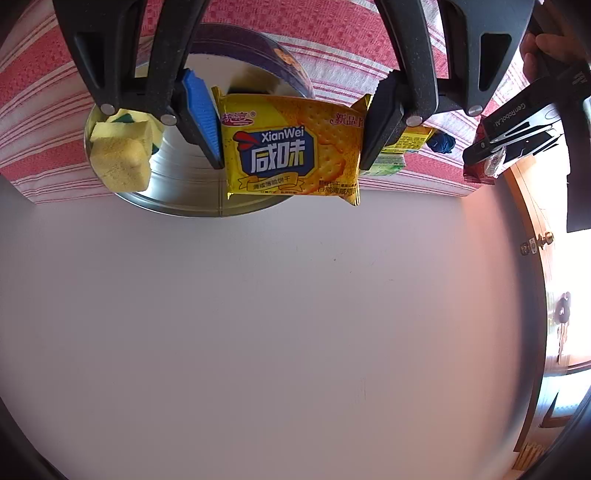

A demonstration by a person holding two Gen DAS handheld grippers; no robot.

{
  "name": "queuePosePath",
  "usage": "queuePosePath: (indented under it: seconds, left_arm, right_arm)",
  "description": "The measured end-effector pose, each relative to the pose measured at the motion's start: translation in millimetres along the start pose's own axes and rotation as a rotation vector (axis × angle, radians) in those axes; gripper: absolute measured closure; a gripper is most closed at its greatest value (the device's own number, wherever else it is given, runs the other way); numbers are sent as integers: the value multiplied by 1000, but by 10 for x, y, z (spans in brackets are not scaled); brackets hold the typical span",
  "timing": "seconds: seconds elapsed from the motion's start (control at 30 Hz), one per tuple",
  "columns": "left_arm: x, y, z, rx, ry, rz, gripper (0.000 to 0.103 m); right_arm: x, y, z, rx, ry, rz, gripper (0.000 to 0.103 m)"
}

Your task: Organize objects

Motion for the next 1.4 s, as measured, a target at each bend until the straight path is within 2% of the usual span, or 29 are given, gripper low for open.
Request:
queuePosePath:
  seconds: [0.43,0.63,1.1,1.4]
  left_arm:
    - [-932,-74,-26,-13,117,-102,63]
    - [-1318,-75,-109,0,168,-141,63]
    - [-2091,-5,-294,50,236,-216,63]
    - [-2301,111,-393,91,240,-257,63]
  right_arm:
    - [-796,-77,1,-36,194,-32,31]
    - [-1206,-107,-13,-31,242,-117,31]
    - [-1407,-135,-236,14,325,-92,31]
    - [-1475,-87,-410,69,297,-124,31]
Point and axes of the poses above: each gripper's, at about its wrist camera, not at the fingertips, and z roughly against the way its jaws point, x to its left, y to its underside, the point moved 5 cm from there along -z, roughly the way its jaws point, and after that the axes turned 10 degrees about x, right-handed, at the moved point
